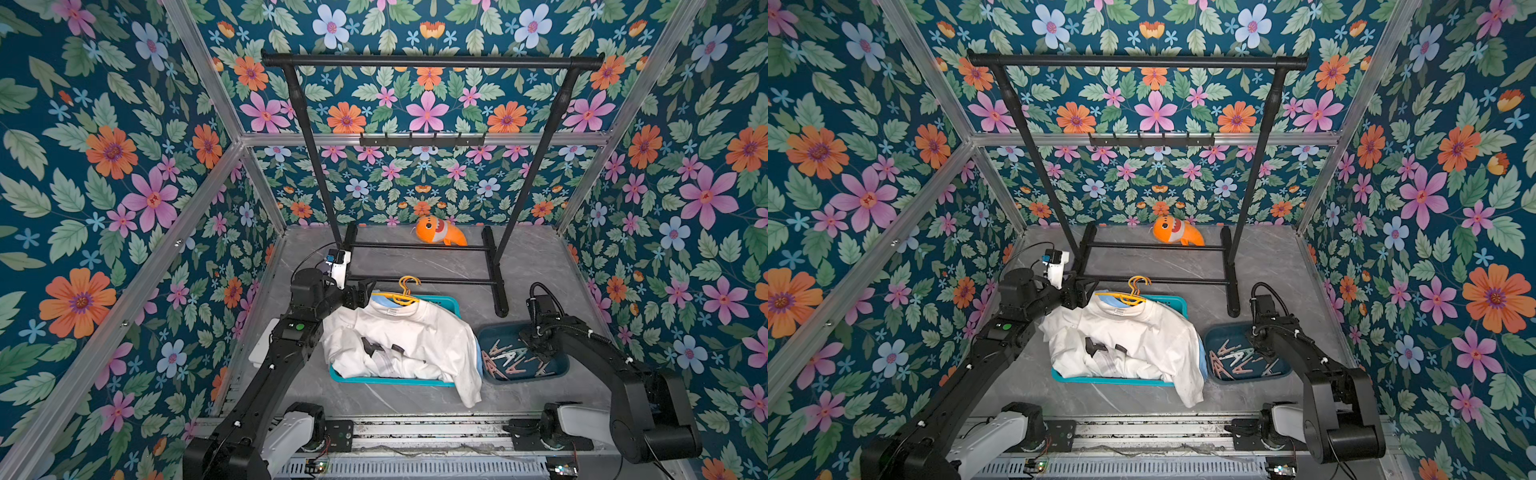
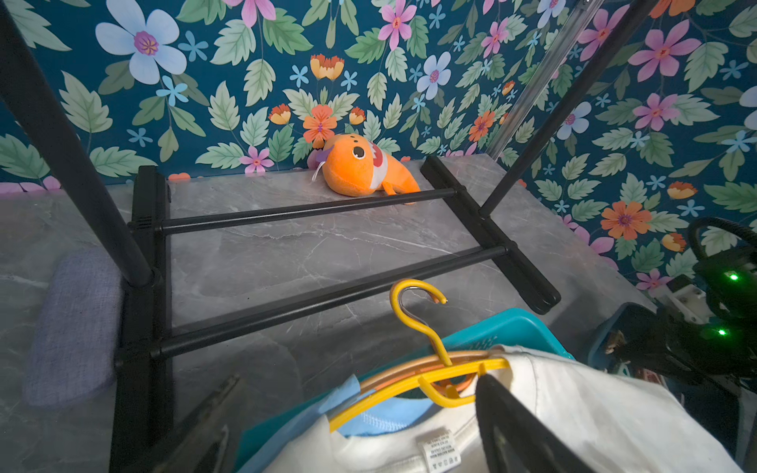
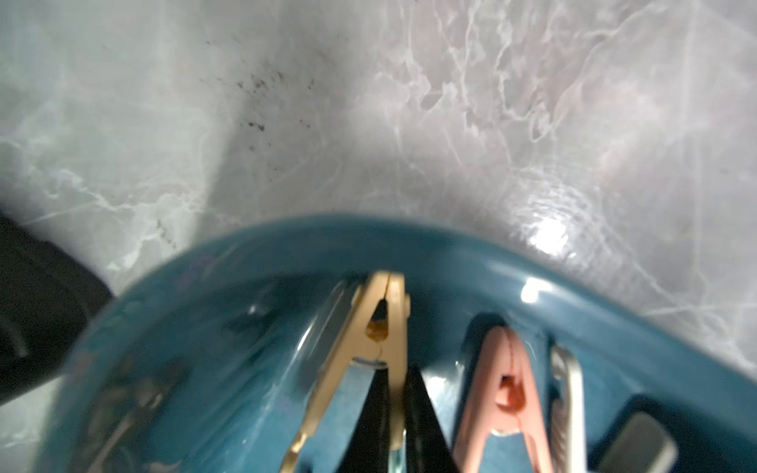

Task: Use clothespins to secure the t-shirt on both sides of the hanger
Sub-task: Pick up the clothespin from the storage box.

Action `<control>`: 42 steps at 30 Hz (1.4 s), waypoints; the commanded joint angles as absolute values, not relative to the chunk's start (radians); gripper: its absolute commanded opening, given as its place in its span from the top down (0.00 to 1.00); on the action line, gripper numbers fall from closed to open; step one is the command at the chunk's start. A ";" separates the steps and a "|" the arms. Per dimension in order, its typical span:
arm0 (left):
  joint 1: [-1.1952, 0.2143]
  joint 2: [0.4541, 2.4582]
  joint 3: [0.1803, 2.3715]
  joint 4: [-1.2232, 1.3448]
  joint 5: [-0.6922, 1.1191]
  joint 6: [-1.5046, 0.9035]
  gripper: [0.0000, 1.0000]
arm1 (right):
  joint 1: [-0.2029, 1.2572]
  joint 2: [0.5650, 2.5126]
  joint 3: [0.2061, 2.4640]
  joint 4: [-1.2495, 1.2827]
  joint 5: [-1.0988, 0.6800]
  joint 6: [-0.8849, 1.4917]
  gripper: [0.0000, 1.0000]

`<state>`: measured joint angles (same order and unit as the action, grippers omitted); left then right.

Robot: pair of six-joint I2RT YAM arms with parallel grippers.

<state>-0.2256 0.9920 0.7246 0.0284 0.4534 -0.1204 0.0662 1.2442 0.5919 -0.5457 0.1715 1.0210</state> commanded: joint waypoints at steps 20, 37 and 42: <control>-0.657 0.924 0.644 0.614 0.550 0.142 0.36 | 0.238 0.876 0.875 -0.293 -0.426 1.315 1.00; -0.770 0.993 0.731 0.543 0.569 0.796 0.47 | 0.574 1.090 1.032 -0.121 -0.450 1.367 1.00; -0.773 0.998 0.754 0.471 0.561 0.862 0.53 | 0.615 1.107 1.018 -0.093 -0.465 1.363 1.00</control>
<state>-0.7723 0.9993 0.7467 0.5148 0.5583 0.7849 0.5980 1.1004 1.0191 -0.1108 -0.4629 1.3605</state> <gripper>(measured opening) 0.488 0.070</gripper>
